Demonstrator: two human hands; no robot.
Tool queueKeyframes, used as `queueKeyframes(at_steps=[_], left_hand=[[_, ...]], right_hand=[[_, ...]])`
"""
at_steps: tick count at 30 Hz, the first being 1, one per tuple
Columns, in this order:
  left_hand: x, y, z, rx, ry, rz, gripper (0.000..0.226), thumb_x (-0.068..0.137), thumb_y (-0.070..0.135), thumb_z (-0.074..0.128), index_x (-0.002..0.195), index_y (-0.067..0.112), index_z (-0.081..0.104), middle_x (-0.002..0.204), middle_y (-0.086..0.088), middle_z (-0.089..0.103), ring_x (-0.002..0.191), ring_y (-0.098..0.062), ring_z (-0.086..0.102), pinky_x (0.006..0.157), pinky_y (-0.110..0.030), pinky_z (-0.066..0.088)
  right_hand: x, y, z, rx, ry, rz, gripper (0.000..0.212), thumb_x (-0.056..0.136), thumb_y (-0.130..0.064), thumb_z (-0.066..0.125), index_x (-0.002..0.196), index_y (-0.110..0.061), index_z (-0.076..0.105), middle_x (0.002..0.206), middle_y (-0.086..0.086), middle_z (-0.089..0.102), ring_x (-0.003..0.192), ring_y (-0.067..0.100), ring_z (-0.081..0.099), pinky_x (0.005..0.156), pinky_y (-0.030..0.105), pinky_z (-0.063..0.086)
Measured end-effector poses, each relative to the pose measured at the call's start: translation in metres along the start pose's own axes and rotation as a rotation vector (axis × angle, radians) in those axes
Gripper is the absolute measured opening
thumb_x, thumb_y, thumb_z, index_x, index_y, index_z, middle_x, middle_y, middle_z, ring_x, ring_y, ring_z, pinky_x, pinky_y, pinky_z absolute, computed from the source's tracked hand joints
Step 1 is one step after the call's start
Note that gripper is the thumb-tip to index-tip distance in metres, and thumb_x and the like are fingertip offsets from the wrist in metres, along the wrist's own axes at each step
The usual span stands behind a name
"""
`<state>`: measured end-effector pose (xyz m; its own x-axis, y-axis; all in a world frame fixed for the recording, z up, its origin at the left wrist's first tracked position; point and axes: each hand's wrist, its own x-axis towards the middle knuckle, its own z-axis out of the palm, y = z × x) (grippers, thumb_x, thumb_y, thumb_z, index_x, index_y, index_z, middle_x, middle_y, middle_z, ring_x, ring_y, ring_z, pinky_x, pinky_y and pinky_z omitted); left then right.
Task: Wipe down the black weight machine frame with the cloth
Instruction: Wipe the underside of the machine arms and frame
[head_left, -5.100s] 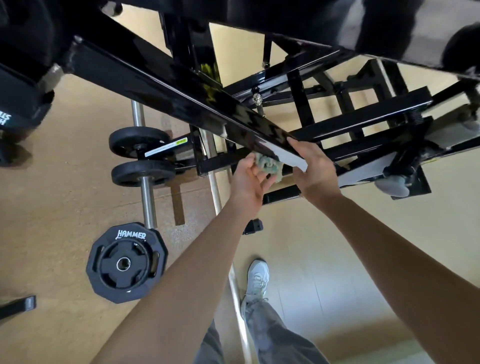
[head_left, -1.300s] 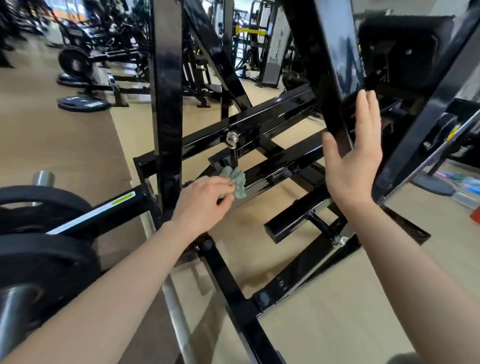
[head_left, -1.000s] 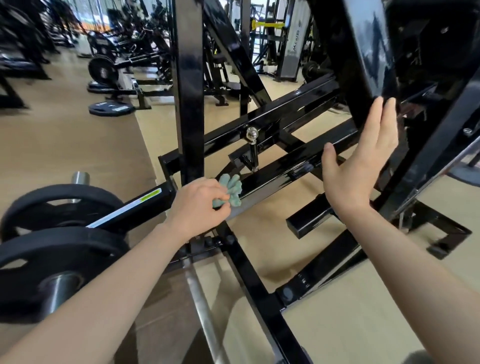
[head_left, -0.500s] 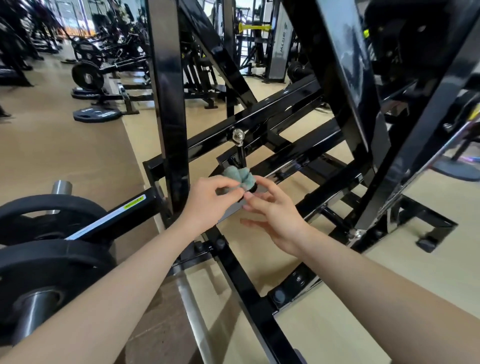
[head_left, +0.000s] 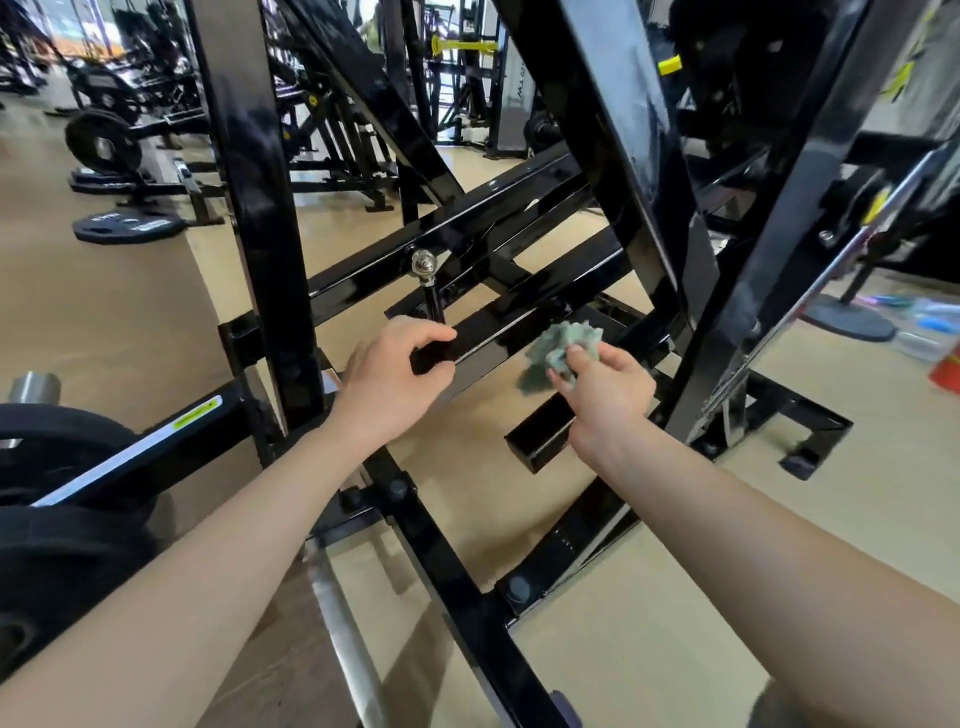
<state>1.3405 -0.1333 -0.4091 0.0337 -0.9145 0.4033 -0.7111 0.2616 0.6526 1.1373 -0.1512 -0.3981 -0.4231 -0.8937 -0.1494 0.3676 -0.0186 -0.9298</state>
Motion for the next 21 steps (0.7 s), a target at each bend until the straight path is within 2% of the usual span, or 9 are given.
queueKeyframes(at_steps=[3,6,8,10,12,15,18,21], left_hand=[[-0.006,-0.016,-0.003,0.068,-0.085,-0.078,0.043,0.095,0.037,0.066,0.138,0.035,0.056,0.132,0.011,0.054,0.118,-0.008,0.048,0.096,-0.029,0.037],[-0.009,-0.025,-0.006,-0.013,-0.155,-0.096,0.049,0.096,0.04,0.065,0.143,0.04,0.051,0.137,0.011,0.055,0.117,-0.004,0.045,0.098,-0.03,0.038],[-0.009,-0.029,-0.008,-0.035,-0.164,-0.09,0.051,0.095,0.038,0.066,0.144,0.041,0.051,0.141,0.013,0.054,0.122,-0.001,0.043,0.104,-0.03,0.038],[-0.01,-0.031,-0.008,-0.039,-0.166,-0.086,0.051,0.095,0.039,0.066,0.144,0.043,0.051,0.142,0.015,0.054,0.128,-0.002,0.044,0.111,-0.035,0.039],[-0.01,-0.032,-0.007,-0.032,-0.161,-0.082,0.051,0.095,0.039,0.066,0.143,0.044,0.051,0.14,0.016,0.055,0.13,-0.005,0.047,0.111,-0.035,0.04],[-0.009,-0.03,-0.01,-0.03,-0.155,-0.088,0.051,0.095,0.038,0.066,0.143,0.043,0.052,0.143,0.015,0.054,0.132,-0.006,0.046,0.112,-0.035,0.038],[-0.009,-0.028,-0.012,-0.006,-0.156,-0.099,0.051,0.095,0.04,0.066,0.143,0.043,0.051,0.145,0.012,0.054,0.138,-0.015,0.046,0.116,-0.046,0.038],[-0.011,-0.024,-0.011,0.007,-0.148,-0.111,0.049,0.096,0.038,0.065,0.143,0.041,0.052,0.147,0.009,0.053,0.139,-0.019,0.045,0.116,-0.049,0.038]], right_hand=[[0.017,0.004,0.0,-0.127,-0.05,-0.215,0.036,0.097,-0.005,0.063,0.133,-0.009,0.062,0.125,0.002,0.066,0.107,0.012,0.067,0.084,0.024,0.06],[0.024,0.01,0.011,-0.289,-0.084,-0.343,0.034,0.095,-0.01,0.067,0.128,-0.017,0.068,0.131,-0.001,0.066,0.123,0.016,0.06,0.105,0.04,0.052],[0.02,0.018,0.017,-0.356,-0.097,-0.334,0.028,0.093,-0.014,0.071,0.12,-0.022,0.074,0.128,-0.003,0.068,0.121,0.012,0.058,0.111,0.04,0.046],[0.012,0.03,0.02,-0.412,-0.091,-0.318,0.023,0.089,-0.017,0.076,0.111,-0.024,0.077,0.12,-0.006,0.07,0.111,0.007,0.057,0.111,0.037,0.046],[0.001,0.047,0.023,-0.445,-0.108,-0.306,0.021,0.086,-0.019,0.079,0.107,-0.024,0.079,0.116,-0.007,0.071,0.106,0.006,0.057,0.11,0.036,0.046],[-0.008,0.054,0.032,-0.444,-0.105,-0.319,0.03,0.089,-0.016,0.075,0.118,-0.024,0.075,0.124,-0.005,0.064,0.112,0.01,0.055,0.111,0.035,0.044],[0.002,0.041,0.036,-0.398,-0.039,-0.328,0.041,0.091,-0.016,0.073,0.13,-0.028,0.067,0.138,-0.003,0.057,0.127,0.016,0.052,0.116,0.037,0.039],[0.023,0.028,0.031,-0.39,-0.019,-0.368,0.045,0.091,-0.016,0.074,0.134,-0.024,0.064,0.145,-0.001,0.048,0.133,0.018,0.048,0.119,0.034,0.034]])
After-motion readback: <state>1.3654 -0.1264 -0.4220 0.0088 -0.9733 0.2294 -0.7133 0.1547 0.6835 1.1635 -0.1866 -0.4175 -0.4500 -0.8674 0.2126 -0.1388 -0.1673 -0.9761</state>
